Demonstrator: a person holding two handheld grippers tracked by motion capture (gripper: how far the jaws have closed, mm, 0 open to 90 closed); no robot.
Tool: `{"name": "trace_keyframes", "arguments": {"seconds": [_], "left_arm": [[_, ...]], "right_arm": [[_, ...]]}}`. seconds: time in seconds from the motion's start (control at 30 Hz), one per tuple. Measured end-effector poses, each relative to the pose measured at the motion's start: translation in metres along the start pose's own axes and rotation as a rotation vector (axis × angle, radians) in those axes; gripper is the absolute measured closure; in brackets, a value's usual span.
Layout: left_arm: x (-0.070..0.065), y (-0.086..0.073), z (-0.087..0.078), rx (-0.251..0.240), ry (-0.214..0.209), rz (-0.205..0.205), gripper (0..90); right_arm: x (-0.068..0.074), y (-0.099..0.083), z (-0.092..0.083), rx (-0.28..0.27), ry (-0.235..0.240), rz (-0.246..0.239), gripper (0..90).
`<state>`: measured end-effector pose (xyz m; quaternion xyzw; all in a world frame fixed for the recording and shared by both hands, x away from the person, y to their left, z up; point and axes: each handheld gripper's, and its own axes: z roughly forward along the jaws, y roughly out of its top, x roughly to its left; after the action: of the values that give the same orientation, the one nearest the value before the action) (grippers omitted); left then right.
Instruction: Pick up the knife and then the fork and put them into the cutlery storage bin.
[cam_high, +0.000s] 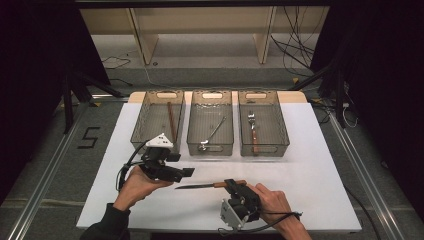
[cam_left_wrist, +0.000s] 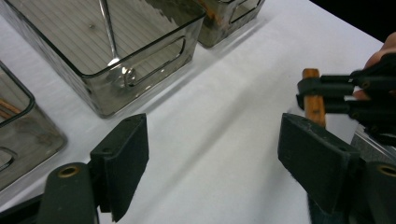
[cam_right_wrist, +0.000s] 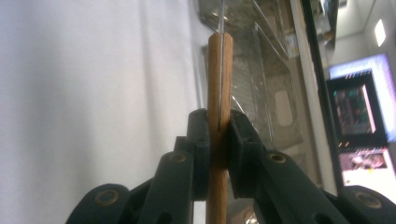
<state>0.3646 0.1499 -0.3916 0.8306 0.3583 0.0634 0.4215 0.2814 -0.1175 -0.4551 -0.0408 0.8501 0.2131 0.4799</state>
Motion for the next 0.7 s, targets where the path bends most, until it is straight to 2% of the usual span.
{"name": "trace_keyframes", "arguments": {"seconds": [0.03, 0.07, 0.17, 0.3, 0.33, 0.37, 0.47, 0.63, 0.7], "left_arm": [[0.001, -0.001, 0.0, -0.013, 0.007, -0.005, 23.2], [0.002, -0.002, -0.001, -0.023, 0.012, -0.004, 22.6], [0.005, -0.004, -0.003, -0.08, 0.017, -0.025, 21.3], [0.011, -0.002, -0.008, -0.117, 0.046, -0.042, 20.6], [0.012, -0.002, -0.009, -0.127, 0.045, -0.051, 20.5], [0.013, -0.003, -0.01, -0.137, 0.049, -0.057, 20.5], [0.013, -0.003, -0.012, -0.137, 0.055, -0.051, 20.0], [0.012, -0.006, -0.013, -0.144, 0.056, -0.046, 19.1], [0.01, -0.008, -0.013, -0.149, 0.058, -0.046, 18.6]], "right_arm": [[-0.001, -0.001, -0.001, 0.015, 0.002, 0.036, 81.1], [-0.008, -0.005, 0.0, 0.011, 0.002, 0.036, 81.1], [-0.019, -0.013, 0.0, 0.036, 0.02, 0.097, 81.0], [-0.025, -0.022, 0.0, 0.046, 0.028, 0.116, 81.2], [-0.025, -0.024, 0.0, 0.065, 0.016, 0.088, 81.3], [-0.024, -0.026, -0.001, 0.076, 0.022, 0.076, 81.3], [-0.026, -0.031, -0.002, 0.085, 0.023, 0.073, 81.3], [-0.038, -0.044, 0.0, 0.117, 0.009, 0.133, 81.3], [-0.044, -0.049, 0.001, 0.139, 0.007, 0.177, 81.3]]}}
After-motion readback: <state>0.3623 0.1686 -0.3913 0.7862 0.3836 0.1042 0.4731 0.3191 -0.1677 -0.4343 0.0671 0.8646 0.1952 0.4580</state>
